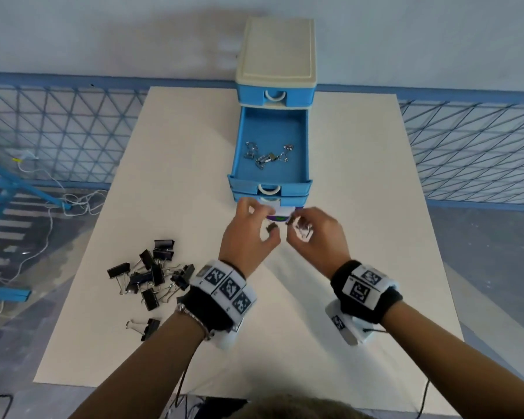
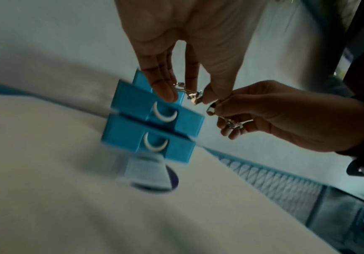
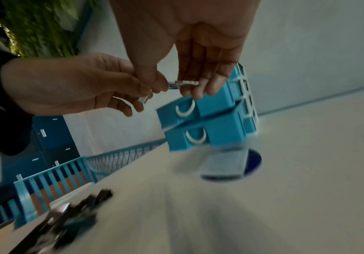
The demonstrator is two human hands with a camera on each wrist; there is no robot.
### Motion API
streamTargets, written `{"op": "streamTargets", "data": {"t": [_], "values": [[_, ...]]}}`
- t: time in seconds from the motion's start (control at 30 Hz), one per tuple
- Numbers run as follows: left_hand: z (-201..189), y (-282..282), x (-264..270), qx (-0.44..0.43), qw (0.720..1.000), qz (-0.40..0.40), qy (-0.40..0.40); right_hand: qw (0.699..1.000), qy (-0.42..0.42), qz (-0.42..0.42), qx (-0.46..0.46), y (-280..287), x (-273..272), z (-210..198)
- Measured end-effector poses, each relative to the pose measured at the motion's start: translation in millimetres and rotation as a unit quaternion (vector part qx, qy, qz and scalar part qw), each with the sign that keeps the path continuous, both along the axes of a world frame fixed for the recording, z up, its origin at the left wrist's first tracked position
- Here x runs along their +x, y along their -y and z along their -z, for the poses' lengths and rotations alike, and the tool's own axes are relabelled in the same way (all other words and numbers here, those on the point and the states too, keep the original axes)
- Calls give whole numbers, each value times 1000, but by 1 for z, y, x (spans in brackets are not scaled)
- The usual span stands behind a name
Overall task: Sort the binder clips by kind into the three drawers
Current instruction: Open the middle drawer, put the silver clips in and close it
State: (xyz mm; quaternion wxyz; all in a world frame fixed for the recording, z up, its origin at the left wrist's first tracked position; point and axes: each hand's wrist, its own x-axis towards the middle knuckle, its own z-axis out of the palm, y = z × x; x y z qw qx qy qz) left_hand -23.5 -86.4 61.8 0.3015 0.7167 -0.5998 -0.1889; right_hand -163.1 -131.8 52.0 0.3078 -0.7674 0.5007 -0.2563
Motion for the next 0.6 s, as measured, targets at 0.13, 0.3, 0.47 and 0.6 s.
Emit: {"op": "streamTargets", "data": {"t": [0.13,0.3,0.47,0.6], "values": [[-34,54,8,-66,998,-10,-18,998,2,21,-55,54,25,-29],[-37,77,14,-59,998,18,0,999,-17,6,-46,89,36,-40],[16,33,17,-56,998,35,18,999,-22,-1,-36,81,18,-9],[72,-22,13,9,994,88,65,999,-26,21,-16,73,4,17]]}}
